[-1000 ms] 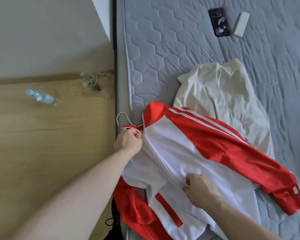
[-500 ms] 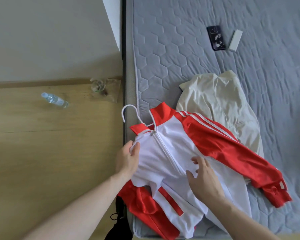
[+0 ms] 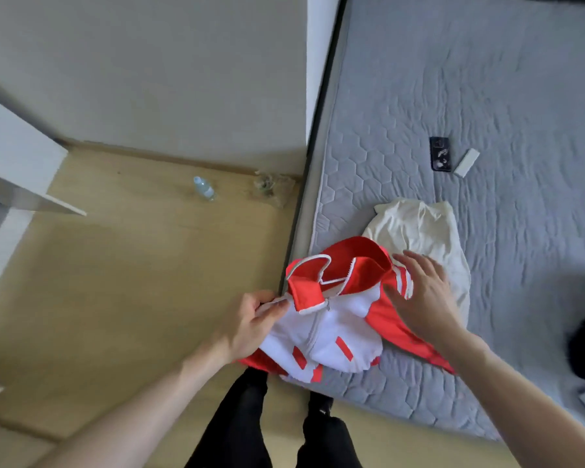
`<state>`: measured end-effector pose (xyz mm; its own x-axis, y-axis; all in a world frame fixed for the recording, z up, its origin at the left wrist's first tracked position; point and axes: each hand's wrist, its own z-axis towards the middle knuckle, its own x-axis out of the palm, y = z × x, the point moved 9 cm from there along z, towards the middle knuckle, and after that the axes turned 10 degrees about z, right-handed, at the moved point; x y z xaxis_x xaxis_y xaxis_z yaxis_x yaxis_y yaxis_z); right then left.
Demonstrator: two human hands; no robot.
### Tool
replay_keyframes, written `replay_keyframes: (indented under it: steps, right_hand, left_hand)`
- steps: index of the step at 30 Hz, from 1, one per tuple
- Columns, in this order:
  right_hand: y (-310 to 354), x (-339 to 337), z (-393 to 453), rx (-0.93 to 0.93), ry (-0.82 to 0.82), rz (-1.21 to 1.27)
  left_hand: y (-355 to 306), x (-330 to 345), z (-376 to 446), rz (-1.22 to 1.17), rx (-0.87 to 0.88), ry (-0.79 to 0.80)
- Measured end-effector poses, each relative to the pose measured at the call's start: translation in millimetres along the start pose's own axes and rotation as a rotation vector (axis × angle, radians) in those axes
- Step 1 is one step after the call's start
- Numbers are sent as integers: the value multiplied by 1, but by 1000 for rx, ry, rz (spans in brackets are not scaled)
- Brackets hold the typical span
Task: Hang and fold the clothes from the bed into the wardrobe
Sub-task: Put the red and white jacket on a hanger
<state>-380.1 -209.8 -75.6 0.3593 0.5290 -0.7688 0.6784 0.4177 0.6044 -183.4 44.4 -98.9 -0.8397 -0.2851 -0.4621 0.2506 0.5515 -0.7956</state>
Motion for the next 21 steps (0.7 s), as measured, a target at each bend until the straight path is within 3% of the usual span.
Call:
replay_keyframes:
  steps: [5, 11, 16, 21]
  right_hand:
    - [92, -32, -19, -223, 248, 84]
    - [224, -25, -70, -455, 597, 127]
    - [356, 9, -97, -547, 651, 316]
    - [484, 63, -127, -602, 641, 318]
  left_hand:
    - [-43, -73, -88, 138, -42, -157]
    - [-61, -193, -177, 252, -64, -550]
    - [-33, -298, -246, 360, -106, -812]
    - [23, -387, -321, 356, -227, -895]
